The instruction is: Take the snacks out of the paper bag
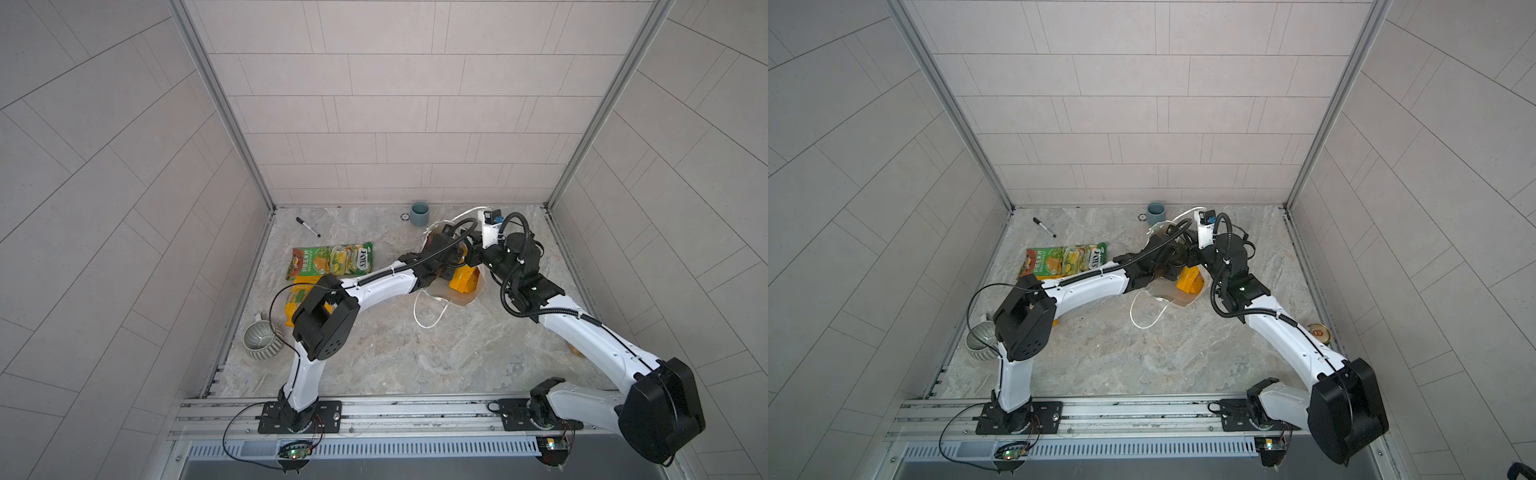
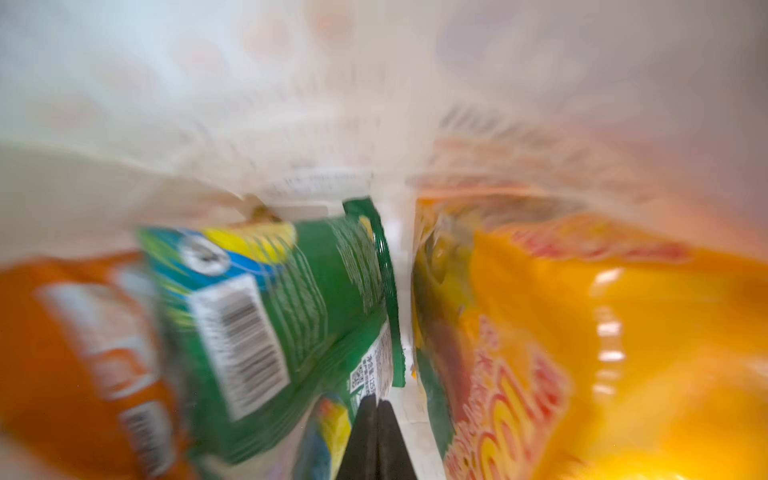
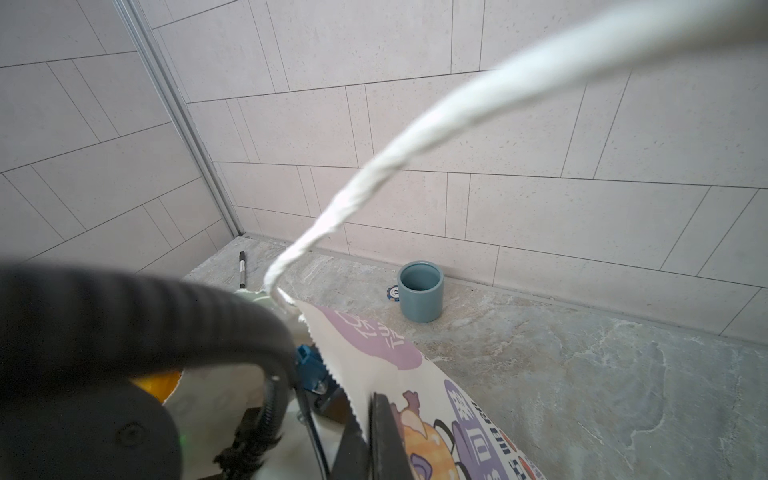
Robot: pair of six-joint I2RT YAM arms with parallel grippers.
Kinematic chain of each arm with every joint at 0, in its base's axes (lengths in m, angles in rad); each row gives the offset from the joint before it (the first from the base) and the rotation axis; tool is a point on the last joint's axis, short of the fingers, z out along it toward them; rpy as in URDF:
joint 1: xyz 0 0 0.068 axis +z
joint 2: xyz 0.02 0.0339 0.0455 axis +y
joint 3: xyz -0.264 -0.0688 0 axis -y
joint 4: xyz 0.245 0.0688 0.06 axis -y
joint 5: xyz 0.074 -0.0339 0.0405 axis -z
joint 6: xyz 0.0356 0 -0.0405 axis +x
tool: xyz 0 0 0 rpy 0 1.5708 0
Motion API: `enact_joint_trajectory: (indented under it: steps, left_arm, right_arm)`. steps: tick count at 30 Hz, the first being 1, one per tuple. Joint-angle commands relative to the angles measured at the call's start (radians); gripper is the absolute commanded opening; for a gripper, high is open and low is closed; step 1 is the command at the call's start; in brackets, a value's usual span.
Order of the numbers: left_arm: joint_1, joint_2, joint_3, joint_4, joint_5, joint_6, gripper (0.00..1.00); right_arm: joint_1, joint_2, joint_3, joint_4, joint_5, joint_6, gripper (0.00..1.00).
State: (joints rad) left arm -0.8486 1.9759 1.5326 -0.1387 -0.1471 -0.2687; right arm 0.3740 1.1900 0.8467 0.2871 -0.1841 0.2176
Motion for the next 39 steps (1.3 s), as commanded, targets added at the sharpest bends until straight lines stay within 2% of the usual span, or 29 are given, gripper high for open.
enact_joint_trajectory:
  steps: [1,6,7,8,9,12,18,22,25,30,34,39]
  left_arm:
    - [0.002,-0.089,-0.016,0.031,-0.022,0.011,0.00]
    - [0.000,-0.113,-0.023,0.018,-0.030,0.014,0.00]
    - [0.000,-0.110,-0.016,0.005,-0.036,0.016,0.03]
    - [0.000,-0.108,-0.014,-0.003,-0.042,0.014,0.19]
    - [0.000,-0.103,-0.012,-0.010,-0.048,0.012,0.30]
    - [0.002,-0.091,-0.002,-0.041,-0.075,-0.001,0.37]
    - [0.002,-0.037,0.045,-0.114,-0.104,-0.018,0.43]
    - [0.002,0.004,0.064,-0.121,-0.106,-0.026,0.51]
    - [0.002,0.035,0.076,-0.132,-0.107,-0.036,0.52]
    - [0.004,0.083,0.096,-0.140,-0.118,-0.046,0.58]
    - [0.011,0.121,0.100,-0.115,-0.106,-0.051,0.56]
    - [0.016,0.124,0.081,-0.069,-0.075,-0.052,0.22]
  right_arm:
    - [0.009,-0.001,-0.005,0.030,-0.028,0.011,0.00]
    - [0.009,0.002,-0.006,0.033,-0.027,0.014,0.00]
    - [0.009,0.000,-0.005,0.034,-0.030,0.014,0.00]
    - [0.009,0.000,-0.005,0.034,-0.032,0.014,0.00]
    - [0.008,-0.001,-0.005,0.034,-0.031,0.014,0.00]
    - [0.008,-0.001,-0.006,0.034,-0.027,0.011,0.00]
    - [0.008,-0.001,-0.008,0.037,-0.033,0.014,0.00]
    - [0.009,0.000,-0.010,0.037,-0.035,0.015,0.00]
    - [0.009,-0.004,-0.010,0.037,-0.036,0.016,0.00]
    - [0.008,-0.005,-0.012,0.038,-0.040,0.015,0.00]
    - [0.008,-0.007,-0.011,0.037,-0.041,0.014,0.00]
    - [0.008,-0.011,-0.012,0.035,-0.041,0.012,0.00]
